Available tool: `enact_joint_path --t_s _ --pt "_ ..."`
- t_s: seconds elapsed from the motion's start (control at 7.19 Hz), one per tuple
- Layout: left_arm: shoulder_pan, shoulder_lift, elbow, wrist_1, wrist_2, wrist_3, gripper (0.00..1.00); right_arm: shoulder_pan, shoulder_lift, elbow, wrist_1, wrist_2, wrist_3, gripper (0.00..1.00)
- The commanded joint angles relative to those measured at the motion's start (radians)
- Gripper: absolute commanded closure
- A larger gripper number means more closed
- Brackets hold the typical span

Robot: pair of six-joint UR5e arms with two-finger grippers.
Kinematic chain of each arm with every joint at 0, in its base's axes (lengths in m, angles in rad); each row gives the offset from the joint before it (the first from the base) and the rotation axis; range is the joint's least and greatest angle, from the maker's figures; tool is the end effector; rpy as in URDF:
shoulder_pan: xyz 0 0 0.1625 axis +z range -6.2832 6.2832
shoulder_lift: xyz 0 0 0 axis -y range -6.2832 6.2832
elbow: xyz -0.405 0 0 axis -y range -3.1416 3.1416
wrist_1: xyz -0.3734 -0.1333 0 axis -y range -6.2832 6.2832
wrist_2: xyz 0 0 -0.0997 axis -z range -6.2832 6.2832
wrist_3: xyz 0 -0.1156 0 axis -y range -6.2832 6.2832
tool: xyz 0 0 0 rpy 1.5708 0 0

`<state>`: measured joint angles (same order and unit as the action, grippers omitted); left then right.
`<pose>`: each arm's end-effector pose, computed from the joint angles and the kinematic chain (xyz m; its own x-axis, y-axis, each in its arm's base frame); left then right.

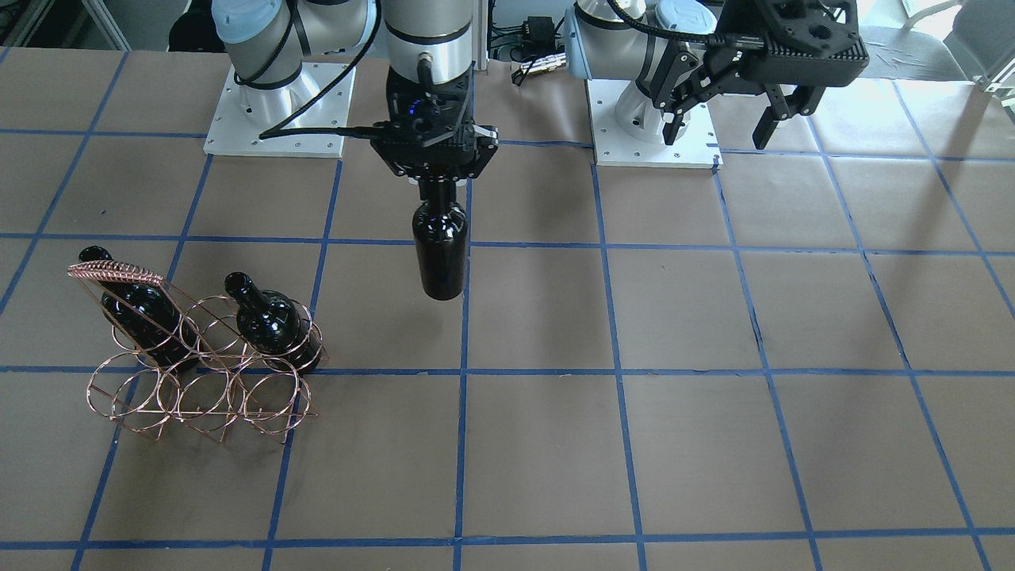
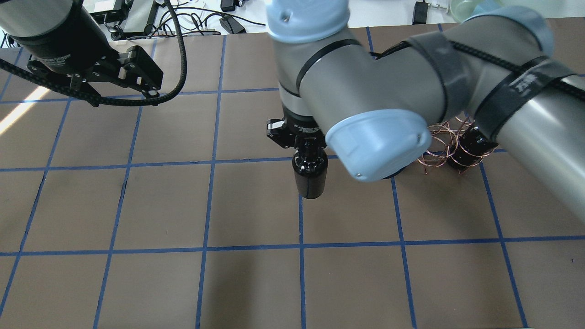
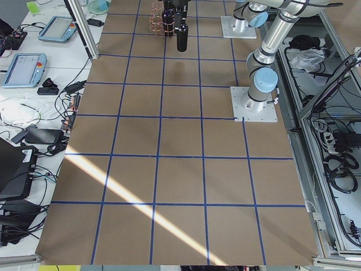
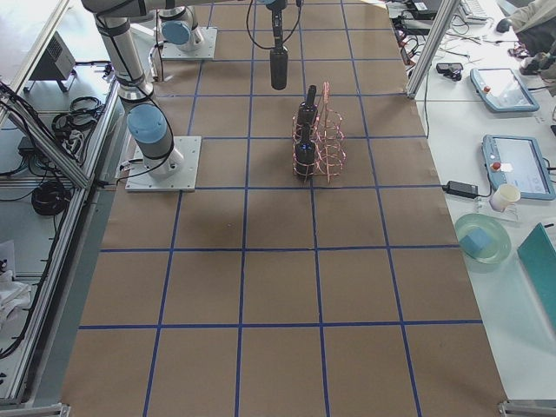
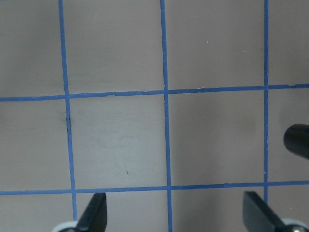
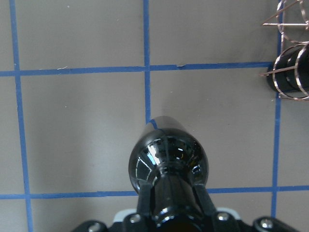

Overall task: Place wine into wine basket
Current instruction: 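Position the bottle over the empty rack slot with the right gripper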

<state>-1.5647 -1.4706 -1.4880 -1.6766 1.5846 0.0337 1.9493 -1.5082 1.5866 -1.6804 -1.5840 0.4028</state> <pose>-0.1291 -0.4358 0.5259 -0.9995 0.0264 -0.0164 0.0276 0.9967 -0.0766 0.3075 -0.4167 0.4250 -0.9997 0.0245 -0.0001 0.0245 0.9991 -0.0339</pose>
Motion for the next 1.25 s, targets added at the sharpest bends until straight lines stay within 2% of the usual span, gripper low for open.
enact_joint_path --t_s 0.0,0.14,0.28,0.56,0.7,1.11 --pt "0.0 0.001 0.0 0.0 0.0 0.0 0.0 -0.183 -0.082 -0.039 0.192 -0.007 -0.193 0.93" --pt "0.0 0.001 0.0 0.0 0.0 0.0 0.0 -0.241 -0.114 -0.039 0.291 -0.045 -0.322 0.97" --pt "0.0 0.001 0.0 0.0 0.0 0.0 0.0 -0.321 -0.136 -0.039 0.301 -0.115 -0.435 1.0" --pt "0.0 0.001 0.0 0.0 0.0 0.0 0.0 -0.467 -0.138 -0.037 0.3 -0.1 -0.569 1.0" --pt "0.0 0.001 0.0 0.0 0.0 0.0 0.0 -0.495 -0.141 -0.039 0.259 -0.014 -0.573 1.0" --pt "0.0 0.0 0.0 0.002 0.0 0.0 0.0 -0.507 -0.083 -0.045 0.095 -0.014 -0.604 1.0"
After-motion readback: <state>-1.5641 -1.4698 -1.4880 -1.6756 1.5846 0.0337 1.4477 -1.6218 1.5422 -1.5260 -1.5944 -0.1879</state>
